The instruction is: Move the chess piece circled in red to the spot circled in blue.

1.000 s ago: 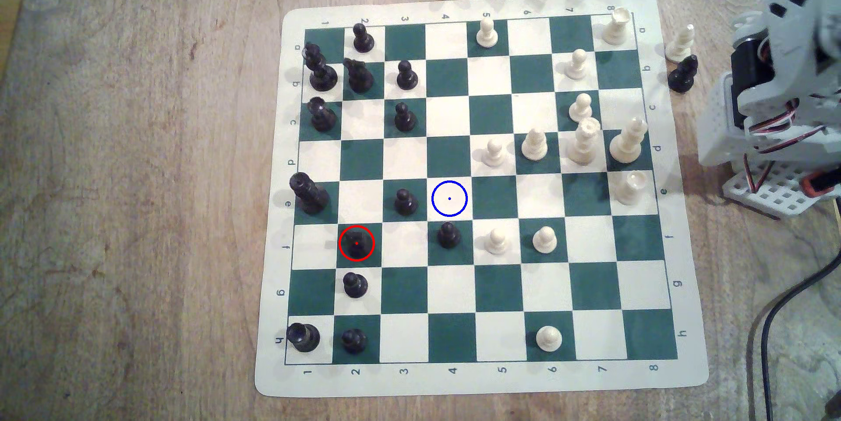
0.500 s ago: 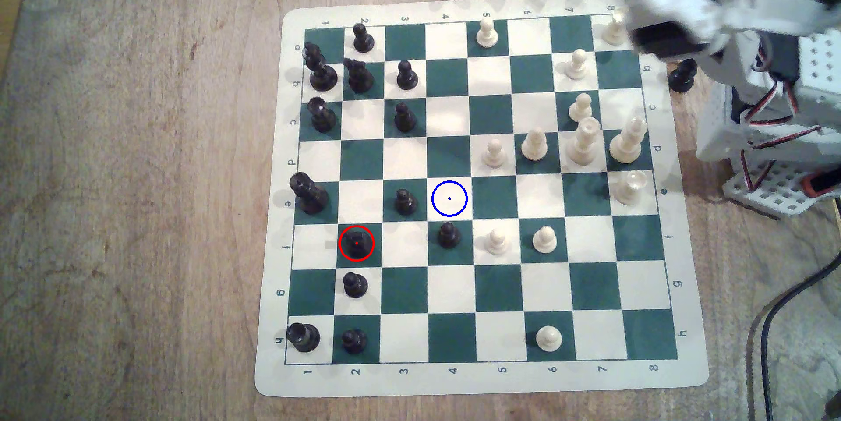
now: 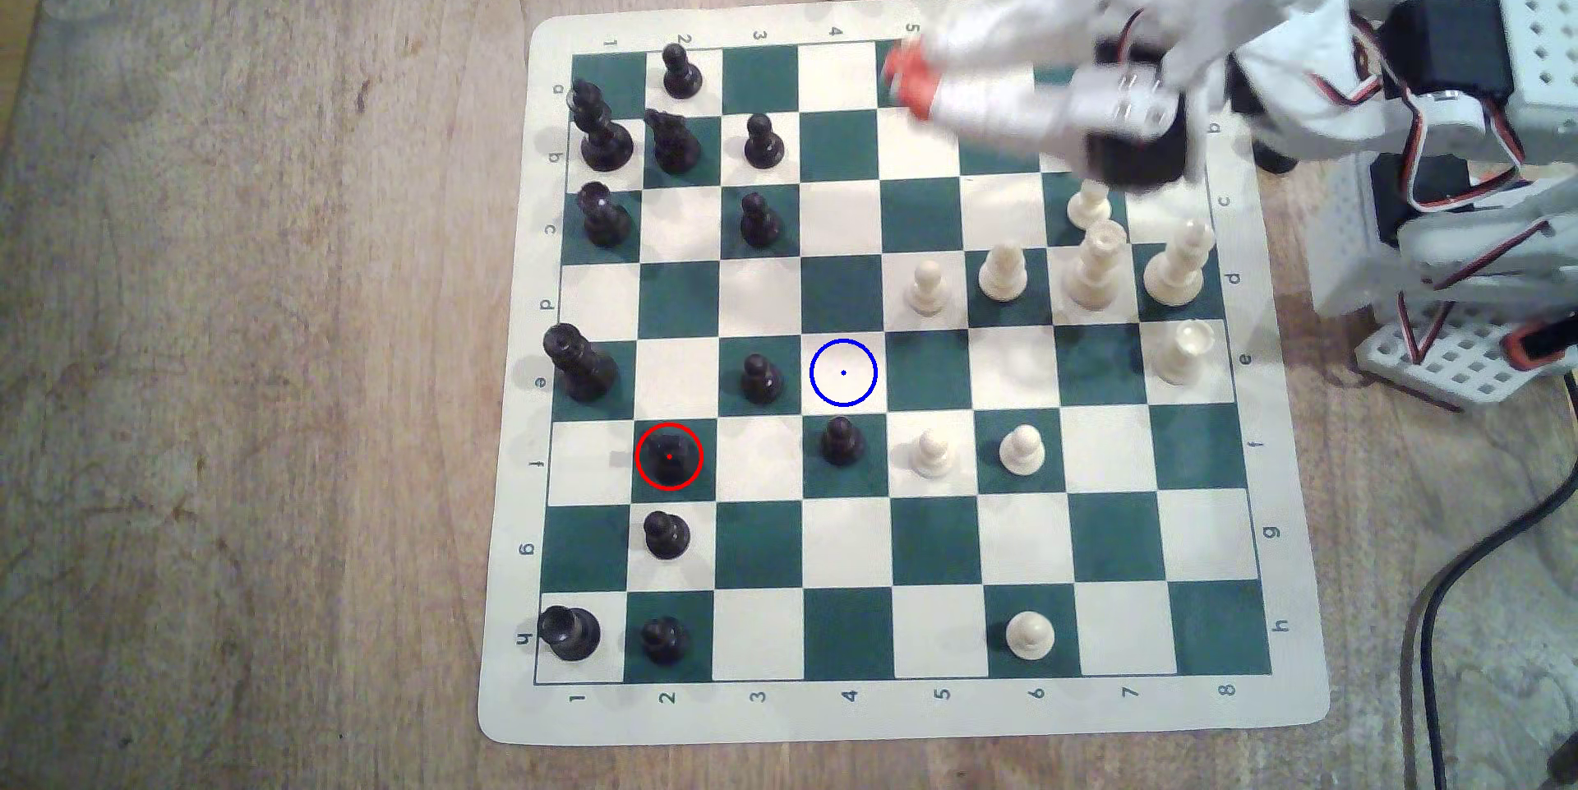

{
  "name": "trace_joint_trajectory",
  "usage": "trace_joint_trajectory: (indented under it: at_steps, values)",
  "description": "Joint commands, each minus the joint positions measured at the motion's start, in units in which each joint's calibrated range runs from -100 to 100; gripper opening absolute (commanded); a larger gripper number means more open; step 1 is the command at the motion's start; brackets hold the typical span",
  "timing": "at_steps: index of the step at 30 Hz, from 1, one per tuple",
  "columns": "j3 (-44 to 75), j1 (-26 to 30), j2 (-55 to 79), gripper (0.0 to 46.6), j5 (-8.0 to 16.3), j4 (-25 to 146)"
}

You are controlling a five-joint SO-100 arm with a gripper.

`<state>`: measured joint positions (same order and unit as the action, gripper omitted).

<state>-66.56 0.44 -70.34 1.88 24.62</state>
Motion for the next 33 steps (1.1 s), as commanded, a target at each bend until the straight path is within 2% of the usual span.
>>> trace_joint_trajectory:
  at_steps: [1, 7, 10, 16, 20, 22, 33]
  values:
    - [8.72, 2.26, 8.45, 0.3, 0.39, 3.39]
    - [20.78, 3.51, 27.39, 0.4, 3.76, 4.70]
    - [31.02, 6.17, 37.49, 0.4, 6.40, 7.73]
    - [41.54, 8.75, 49.80, 1.3, 10.50, 9.53]
    - [46.25, 8.90, 57.18, 1.1, 12.26, 9.69]
    - [48.52, 9.30, 61.26, 4.2, 13.38, 9.45]
    - [61.12, 8.75, 73.57, 7.6, 14.11, 10.35]
